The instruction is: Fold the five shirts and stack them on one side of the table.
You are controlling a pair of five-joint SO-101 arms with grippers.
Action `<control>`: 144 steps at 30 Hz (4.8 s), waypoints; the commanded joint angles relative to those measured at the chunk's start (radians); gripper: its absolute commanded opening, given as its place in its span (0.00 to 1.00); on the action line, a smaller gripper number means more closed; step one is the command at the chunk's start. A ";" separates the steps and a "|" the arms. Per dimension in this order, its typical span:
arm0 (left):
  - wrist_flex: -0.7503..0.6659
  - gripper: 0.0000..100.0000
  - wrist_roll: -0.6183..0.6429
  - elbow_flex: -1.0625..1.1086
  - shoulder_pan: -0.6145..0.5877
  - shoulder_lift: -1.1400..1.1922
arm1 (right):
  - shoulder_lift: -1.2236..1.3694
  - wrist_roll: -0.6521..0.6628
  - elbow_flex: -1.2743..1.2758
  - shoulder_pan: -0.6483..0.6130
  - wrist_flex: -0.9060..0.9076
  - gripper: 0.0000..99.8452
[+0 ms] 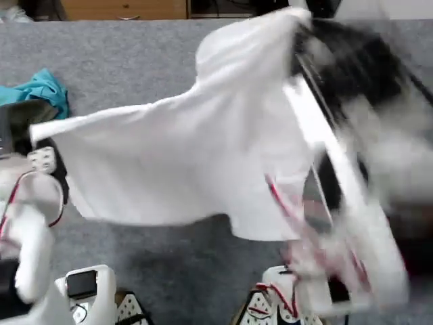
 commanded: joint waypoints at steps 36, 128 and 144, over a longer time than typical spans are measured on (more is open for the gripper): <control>0.318 0.02 -0.126 -0.269 0.193 -0.012 | -0.613 0.115 0.321 0.213 -0.396 0.00; -0.514 0.02 -0.361 1.030 0.288 0.351 | -1.032 0.494 2.347 0.349 -0.226 0.00; -0.471 0.02 -0.457 1.111 0.313 0.341 | -1.110 0.687 2.397 0.549 -0.140 0.00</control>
